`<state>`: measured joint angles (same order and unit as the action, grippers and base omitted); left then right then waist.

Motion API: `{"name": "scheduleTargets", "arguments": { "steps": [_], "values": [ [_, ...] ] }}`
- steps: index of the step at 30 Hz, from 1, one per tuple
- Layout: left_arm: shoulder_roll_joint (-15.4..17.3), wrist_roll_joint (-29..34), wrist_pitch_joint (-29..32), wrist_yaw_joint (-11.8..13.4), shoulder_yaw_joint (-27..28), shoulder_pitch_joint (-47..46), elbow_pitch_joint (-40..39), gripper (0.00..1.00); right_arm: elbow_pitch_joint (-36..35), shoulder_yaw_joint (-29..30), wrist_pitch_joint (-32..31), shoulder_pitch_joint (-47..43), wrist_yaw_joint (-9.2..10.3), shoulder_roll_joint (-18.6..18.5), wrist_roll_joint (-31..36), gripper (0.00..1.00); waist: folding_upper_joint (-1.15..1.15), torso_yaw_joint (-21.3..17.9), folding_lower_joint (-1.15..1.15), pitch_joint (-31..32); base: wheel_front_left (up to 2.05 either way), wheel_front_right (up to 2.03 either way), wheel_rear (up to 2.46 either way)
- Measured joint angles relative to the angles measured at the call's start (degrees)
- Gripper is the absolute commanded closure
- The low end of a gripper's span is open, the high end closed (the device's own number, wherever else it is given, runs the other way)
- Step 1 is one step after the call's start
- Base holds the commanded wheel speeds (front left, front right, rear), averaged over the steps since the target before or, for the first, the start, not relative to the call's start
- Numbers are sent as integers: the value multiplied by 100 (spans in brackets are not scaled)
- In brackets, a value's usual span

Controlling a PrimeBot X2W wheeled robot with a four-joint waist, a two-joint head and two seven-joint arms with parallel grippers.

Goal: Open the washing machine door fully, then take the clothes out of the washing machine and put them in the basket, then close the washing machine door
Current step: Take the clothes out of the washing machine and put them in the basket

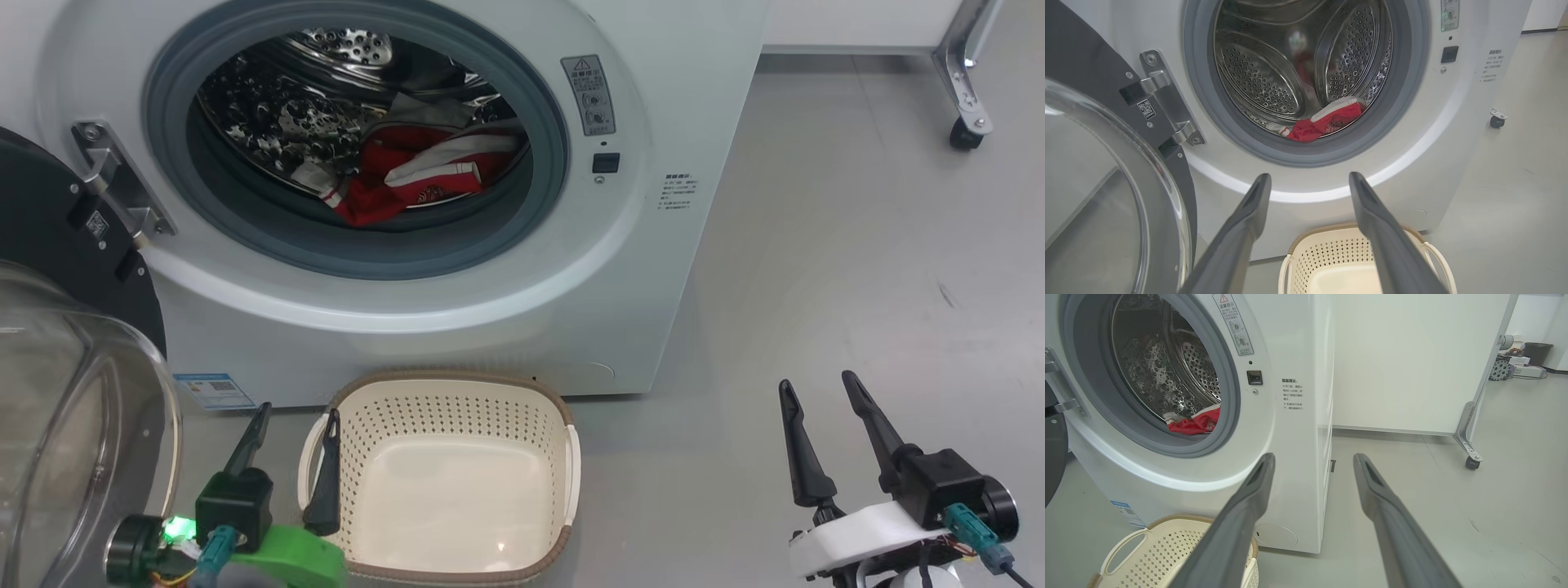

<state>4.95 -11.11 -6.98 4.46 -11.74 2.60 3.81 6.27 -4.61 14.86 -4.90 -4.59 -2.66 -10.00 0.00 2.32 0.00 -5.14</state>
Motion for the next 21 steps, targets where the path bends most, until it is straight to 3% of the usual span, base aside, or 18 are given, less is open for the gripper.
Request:
{"name": "scheduleTargets", "arguments": {
  "steps": [9, 21],
  "values": [
    [-31, -156, 256, -216, -107, -733, 538, 0, -135, -91, 1, 298, -34, -22, 9, 0, 0, -138, 0, -545, 0, 0, 0],
    [36, -461, 1082, -788, -113, -2702, 1225, 0, -308, -215, 1, 860, -89, -23, -3, 0, 0, -537, 0, -1518, 0, 0, 0]
  ]
}}
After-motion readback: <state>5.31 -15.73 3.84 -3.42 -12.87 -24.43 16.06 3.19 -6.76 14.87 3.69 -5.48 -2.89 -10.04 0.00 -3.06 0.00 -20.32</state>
